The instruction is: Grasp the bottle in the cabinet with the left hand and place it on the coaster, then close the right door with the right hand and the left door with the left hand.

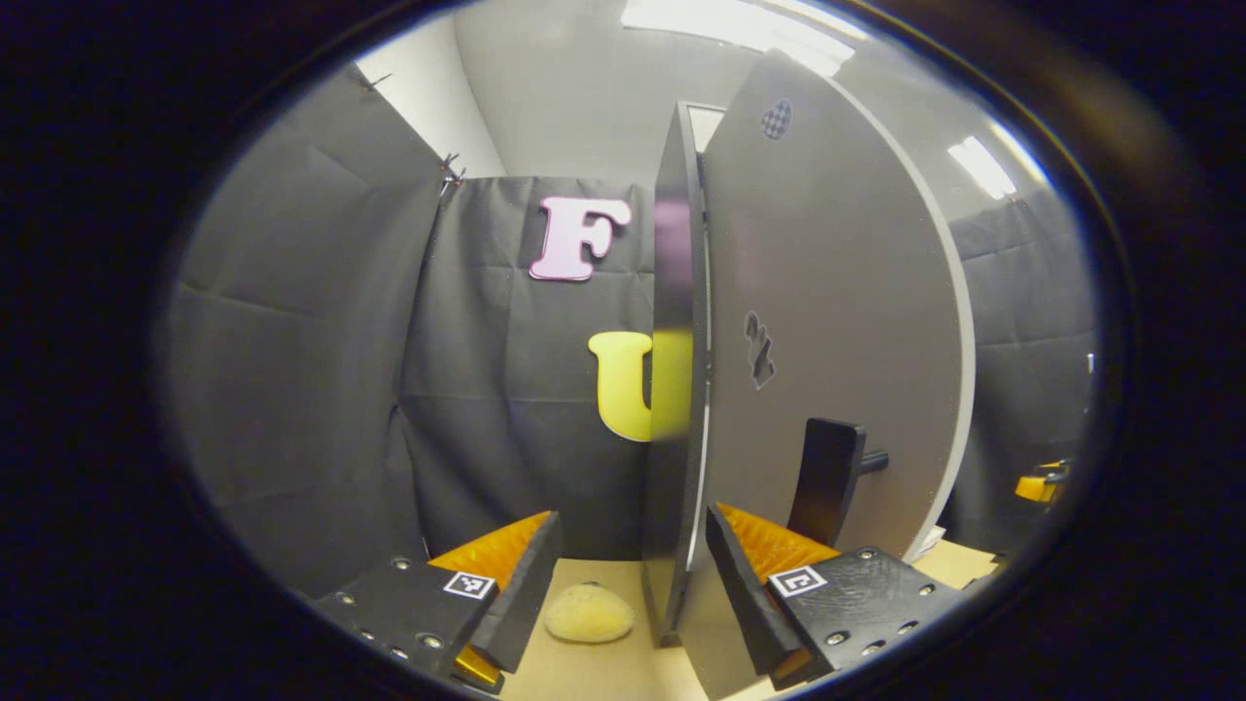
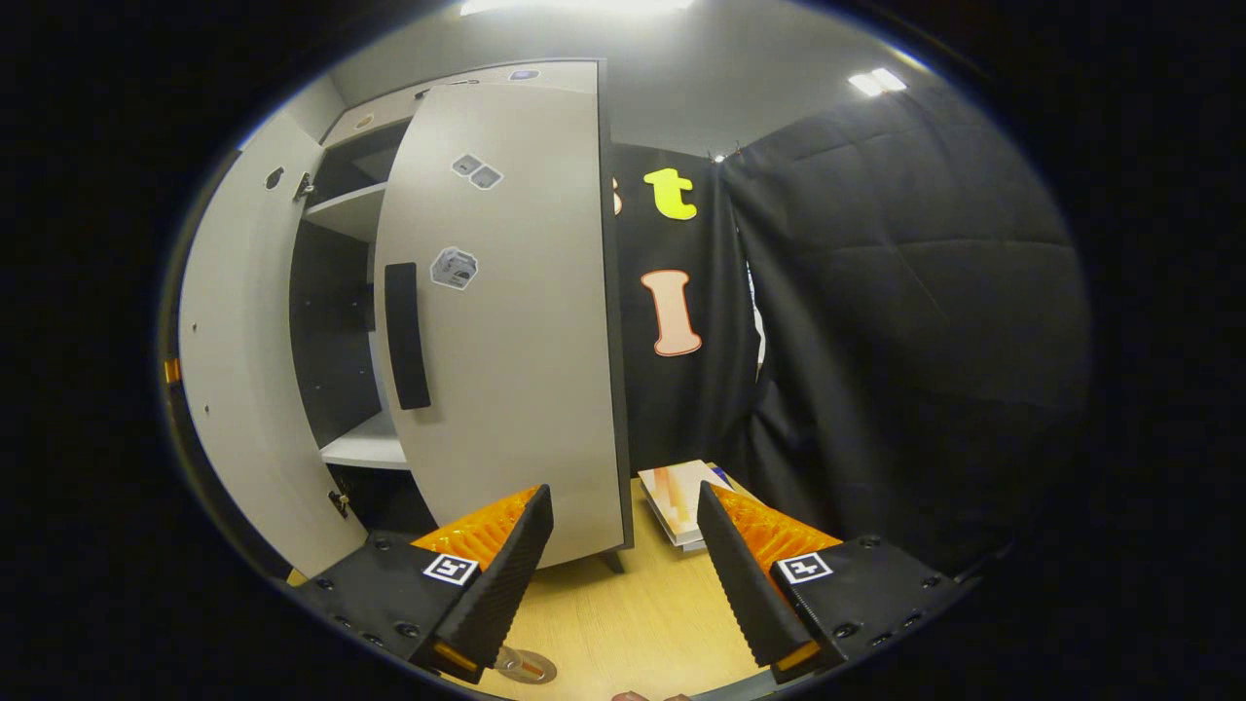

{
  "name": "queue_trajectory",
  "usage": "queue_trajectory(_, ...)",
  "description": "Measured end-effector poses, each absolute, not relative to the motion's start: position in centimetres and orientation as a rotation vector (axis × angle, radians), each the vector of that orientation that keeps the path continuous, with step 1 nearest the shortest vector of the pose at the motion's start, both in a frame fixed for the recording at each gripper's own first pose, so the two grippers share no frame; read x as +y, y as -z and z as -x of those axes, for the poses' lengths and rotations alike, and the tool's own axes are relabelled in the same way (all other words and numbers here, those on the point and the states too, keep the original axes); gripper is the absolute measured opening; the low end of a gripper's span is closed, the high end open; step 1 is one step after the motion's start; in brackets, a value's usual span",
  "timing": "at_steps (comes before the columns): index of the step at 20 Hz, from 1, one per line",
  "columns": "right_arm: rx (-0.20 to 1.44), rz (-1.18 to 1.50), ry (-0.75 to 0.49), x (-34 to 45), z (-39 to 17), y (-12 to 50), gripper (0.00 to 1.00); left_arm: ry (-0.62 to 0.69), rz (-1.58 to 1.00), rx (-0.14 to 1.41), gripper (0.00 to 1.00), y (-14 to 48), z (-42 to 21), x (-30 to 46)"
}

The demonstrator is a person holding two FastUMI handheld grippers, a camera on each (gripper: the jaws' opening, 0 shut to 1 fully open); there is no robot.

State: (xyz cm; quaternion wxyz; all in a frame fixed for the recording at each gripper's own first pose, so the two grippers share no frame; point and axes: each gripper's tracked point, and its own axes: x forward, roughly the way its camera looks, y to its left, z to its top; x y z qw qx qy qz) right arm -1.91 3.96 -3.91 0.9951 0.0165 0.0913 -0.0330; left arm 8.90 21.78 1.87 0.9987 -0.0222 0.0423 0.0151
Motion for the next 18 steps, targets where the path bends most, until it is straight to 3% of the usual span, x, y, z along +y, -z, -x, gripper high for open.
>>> queue_trajectory(1, 0.187, -0.046, 0.060, 3.9, 1.7, 4.0, 0.92, -0.036, 0.054, 0.086, 0.86, -1.8, -8.7, 21.1)
queue_trajectory(2, 0.189, -0.058, 0.054, 3.7, 1.5, 4.1, 0.95, -0.042, 0.072, 0.089, 0.86, -1.6, -8.7, 20.4)
queue_trajectory(3, 0.190, -0.065, 0.046, 3.5, 1.1, 4.0, 0.95, -0.051, 0.096, 0.097, 0.93, -1.4, -8.6, 19.7)
queue_trajectory(4, 0.191, -0.065, 0.039, 3.2, 0.7, 3.9, 0.95, -0.059, 0.114, 0.104, 0.93, -1.3, -8.7, 19.0)
queue_trajectory(5, 0.191, -0.063, 0.029, 2.9, 0.2, 3.7, 0.95, -0.069, 0.126, 0.109, 0.86, -1.3, -8.9, 18.3)
queue_trajectory(10, 0.187, -0.065, -0.016, 0.1, -1.8, 2.7, 0.95, -0.141, 0.069, 0.112, 0.86, -1.7, -8.9, 14.7)
queue_trajectory(11, 0.185, -0.063, -0.021, -0.6, -2.1, 2.4, 0.95, -0.164, 0.056, 0.112, 0.92, -1.8, -8.9, 14.1)
queue_trajectory(15, 0.179, -0.040, -0.032, -3.5, -2.5, 2.1, 0.92, -0.223, 0.041, 0.113, 0.93, -1.7, -9.3, 11.6)
queue_trajectory(18, 0.188, -0.033, -0.039, -5.0, -2.7, 2.4, 0.95, -0.199, 0.068, 0.100, 0.93, -1.9, -11.1, 9.3)
